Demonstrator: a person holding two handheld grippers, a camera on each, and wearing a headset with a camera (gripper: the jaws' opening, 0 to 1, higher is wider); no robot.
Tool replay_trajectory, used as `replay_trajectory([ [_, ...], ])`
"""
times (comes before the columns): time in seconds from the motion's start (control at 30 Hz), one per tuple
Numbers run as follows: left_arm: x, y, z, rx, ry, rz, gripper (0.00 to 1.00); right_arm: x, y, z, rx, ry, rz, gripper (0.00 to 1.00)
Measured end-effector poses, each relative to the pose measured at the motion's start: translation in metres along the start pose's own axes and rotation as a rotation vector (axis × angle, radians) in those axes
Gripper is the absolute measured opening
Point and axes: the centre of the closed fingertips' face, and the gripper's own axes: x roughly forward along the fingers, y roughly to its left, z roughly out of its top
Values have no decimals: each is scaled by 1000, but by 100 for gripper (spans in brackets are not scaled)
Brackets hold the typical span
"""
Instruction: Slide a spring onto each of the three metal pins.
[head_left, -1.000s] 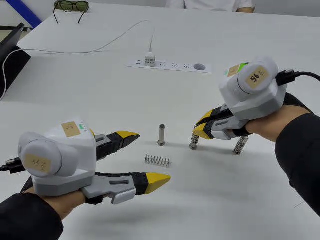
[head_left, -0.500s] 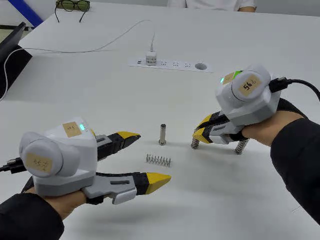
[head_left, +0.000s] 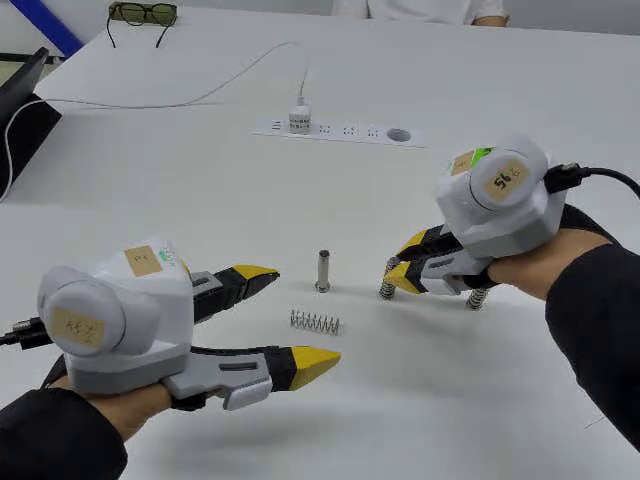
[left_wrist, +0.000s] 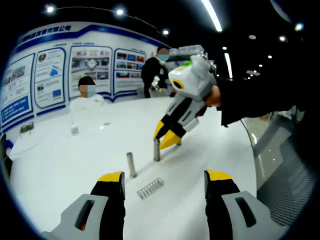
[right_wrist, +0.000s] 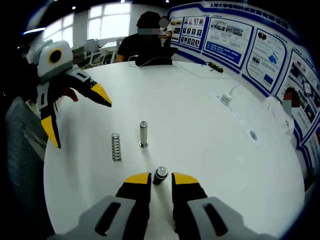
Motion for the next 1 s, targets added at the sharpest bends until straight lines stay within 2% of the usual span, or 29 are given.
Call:
replay_trajectory([
  [0.5, 0, -1, 2, 5, 0, -1, 65, -3, 11, -16, 26, 10, 10, 17],
  [0.77, -1, -1, 1, 6, 1, 0, 65, 0, 27, -15, 42, 1, 35, 17],
  [1.0, -1, -1, 0, 7, 2, 2, 65, 8, 43, -11, 27, -3, 67, 17],
])
